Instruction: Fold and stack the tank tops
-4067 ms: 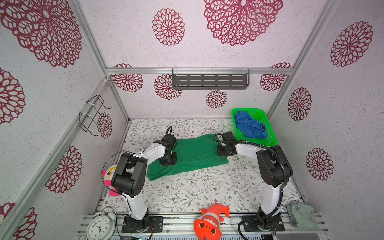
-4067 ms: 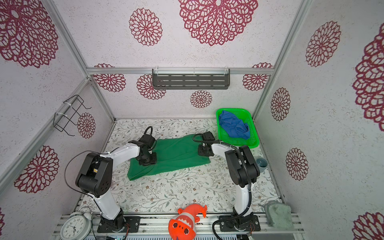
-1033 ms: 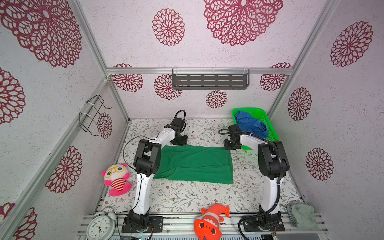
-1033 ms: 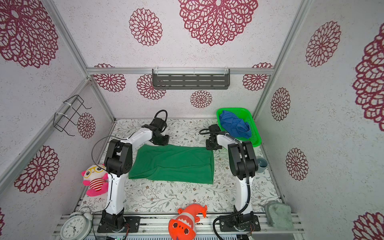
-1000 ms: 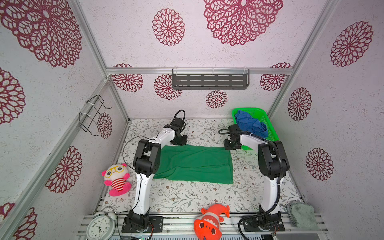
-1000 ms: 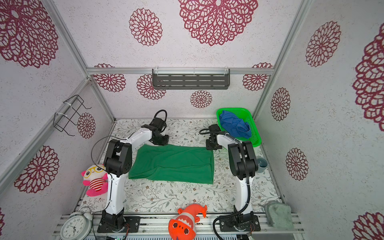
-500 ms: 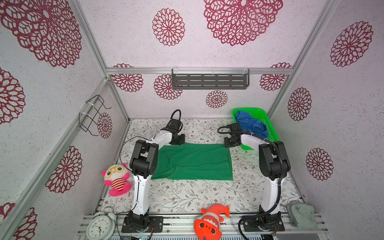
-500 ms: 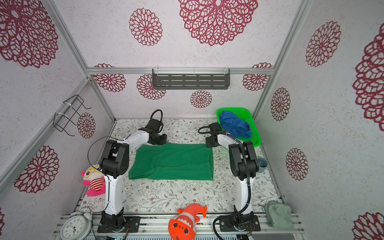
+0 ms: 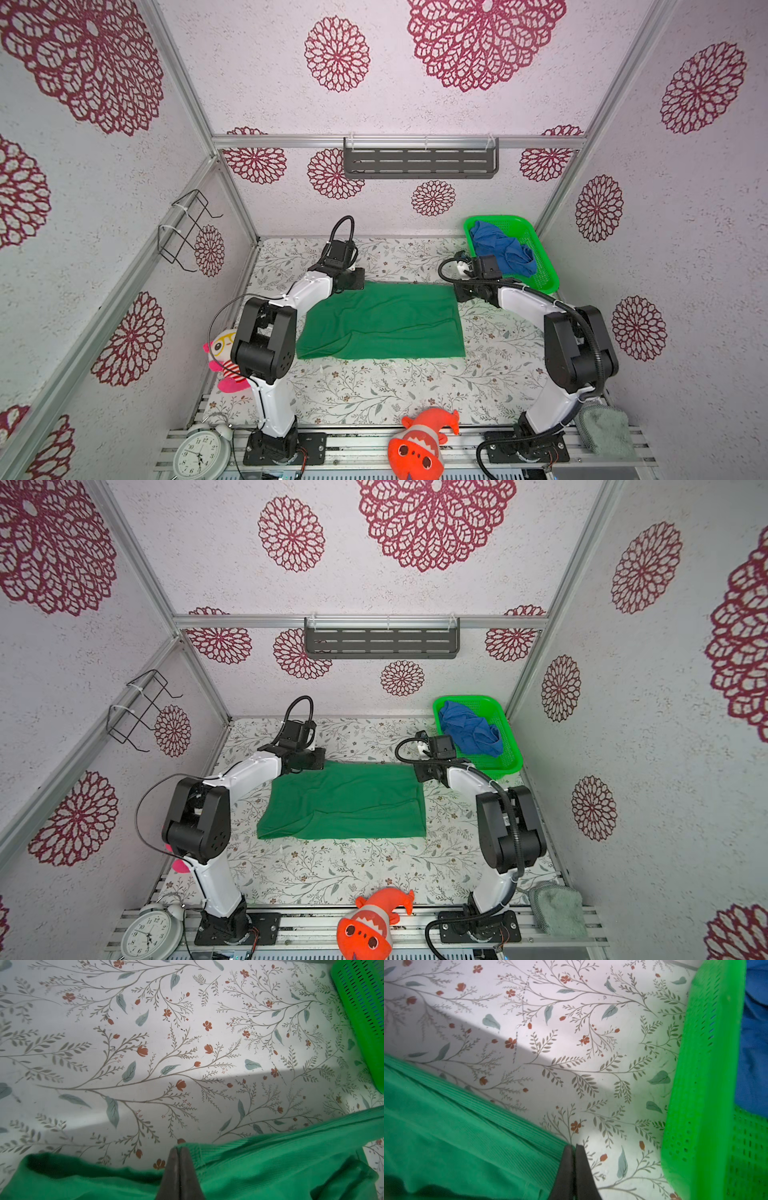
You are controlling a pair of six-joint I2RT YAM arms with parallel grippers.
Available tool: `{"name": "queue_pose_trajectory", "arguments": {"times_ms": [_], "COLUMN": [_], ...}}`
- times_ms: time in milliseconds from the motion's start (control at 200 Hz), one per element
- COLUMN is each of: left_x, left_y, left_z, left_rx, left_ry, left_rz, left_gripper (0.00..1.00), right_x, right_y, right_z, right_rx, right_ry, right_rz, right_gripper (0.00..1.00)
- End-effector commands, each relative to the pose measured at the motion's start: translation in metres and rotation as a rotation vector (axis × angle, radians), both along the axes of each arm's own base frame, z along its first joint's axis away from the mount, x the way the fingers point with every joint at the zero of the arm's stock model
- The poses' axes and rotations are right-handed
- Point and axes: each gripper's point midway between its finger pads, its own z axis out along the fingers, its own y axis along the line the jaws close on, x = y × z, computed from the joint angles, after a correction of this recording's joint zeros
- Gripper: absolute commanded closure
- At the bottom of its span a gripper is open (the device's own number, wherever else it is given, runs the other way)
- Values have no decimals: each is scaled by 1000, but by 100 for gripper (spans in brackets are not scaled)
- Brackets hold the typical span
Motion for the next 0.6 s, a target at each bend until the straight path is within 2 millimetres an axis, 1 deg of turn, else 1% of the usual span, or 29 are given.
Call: {"name": "queue_pose_trajectory", "arguments": {"times_ms": [0,100,335,475,595], "left_x": [-14,-36,-87,-117,-140], "left_y": [2,0,10,12,20], "left_z": [8,-1,-27,-40,-50], "left_rx": [34,57,54,38,21], "left_ry": [-45,-21,28,52,65], "left_rz": [10,22,151,205,281], "left_gripper": [100,100,100,100,100], "right_x": [-11,-30,-75,-100,-121], "right_y": [-1,0,-2,-3,-6], "right_z": [19,18,11,1,-12], "right_rx": [23,38,54,76,94], "right_ry": [-78,-73,-48,-11,36], "right_rz": [24,31,24,4,-38], "right_gripper": [100,100,100,100,100]}}
